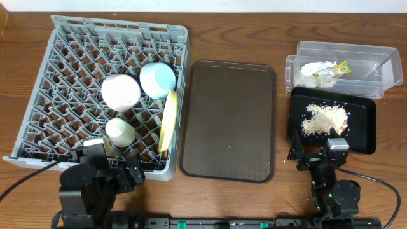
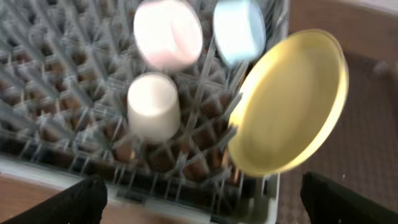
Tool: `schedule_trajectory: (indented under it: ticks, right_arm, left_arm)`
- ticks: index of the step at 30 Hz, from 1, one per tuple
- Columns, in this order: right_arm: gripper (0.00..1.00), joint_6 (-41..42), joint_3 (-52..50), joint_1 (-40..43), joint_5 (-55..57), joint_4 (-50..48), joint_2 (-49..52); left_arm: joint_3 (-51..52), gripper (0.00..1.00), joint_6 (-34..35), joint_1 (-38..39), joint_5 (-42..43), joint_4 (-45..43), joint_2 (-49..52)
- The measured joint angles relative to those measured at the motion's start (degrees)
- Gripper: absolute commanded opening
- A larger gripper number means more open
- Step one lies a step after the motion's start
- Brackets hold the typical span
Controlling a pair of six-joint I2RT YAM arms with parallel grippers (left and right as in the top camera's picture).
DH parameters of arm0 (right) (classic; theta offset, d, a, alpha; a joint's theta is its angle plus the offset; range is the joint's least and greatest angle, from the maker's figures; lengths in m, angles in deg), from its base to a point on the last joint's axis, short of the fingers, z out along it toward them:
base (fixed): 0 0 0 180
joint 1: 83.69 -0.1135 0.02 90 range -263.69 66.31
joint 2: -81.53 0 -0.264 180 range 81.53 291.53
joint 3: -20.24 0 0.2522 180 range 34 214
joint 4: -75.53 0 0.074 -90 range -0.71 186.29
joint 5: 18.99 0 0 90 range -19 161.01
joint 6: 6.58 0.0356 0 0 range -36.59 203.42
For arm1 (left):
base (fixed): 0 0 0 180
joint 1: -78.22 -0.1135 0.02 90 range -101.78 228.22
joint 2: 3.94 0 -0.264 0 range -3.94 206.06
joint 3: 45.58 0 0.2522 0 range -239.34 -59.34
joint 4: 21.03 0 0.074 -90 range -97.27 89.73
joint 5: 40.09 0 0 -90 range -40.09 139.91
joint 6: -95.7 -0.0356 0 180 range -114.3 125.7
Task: Sort waste into correct bins and load items into the dishwasher
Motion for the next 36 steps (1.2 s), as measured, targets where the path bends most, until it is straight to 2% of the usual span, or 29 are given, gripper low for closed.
schedule_trajectory:
  ticks: [2,6,7,8,17,25,36]
  right_arm:
    - [0.99,0.0,0.0,0.0,0.0,0.0,0.0]
    - [0.99,0.0,0.0,0.0,0.0,0.0,0.0]
    - [0.99,0.0,0.0,0.0,0.0,0.0,0.0]
    - [0.99,0.0,0.0,0.0,0.0,0.0,0.0]
    - [0.99,0.0,0.0,0.0,0.0,0.0,0.0]
    - [0.99,0.0,0.0,0.0,0.0,0.0,0.0]
    - [0.99,0.0,0.0,0.0,0.0,0.0,0.0]
  left_arm:
    - [2.7,1.00,0.0,0.7,0.0,-3.3,-2.6]
    - [14.9,1.00,0.0,3.0,0.0,-16.7,-9.0]
    - [16.7,1.00,0.0,3.4,0.0,-17.7,-9.8]
    - [22.2,1.00,0.2,4.2,0.0,-24.2,-12.1]
    - [43.2,1.00,0.3,6.1,0.0,-56.4,-20.7]
    - [45.0,0.99,-3.0,6.1,-0.4,-55.4,-21.5]
    - [45.0,1.00,-3.3,6.1,-0.4,-55.4,-21.4]
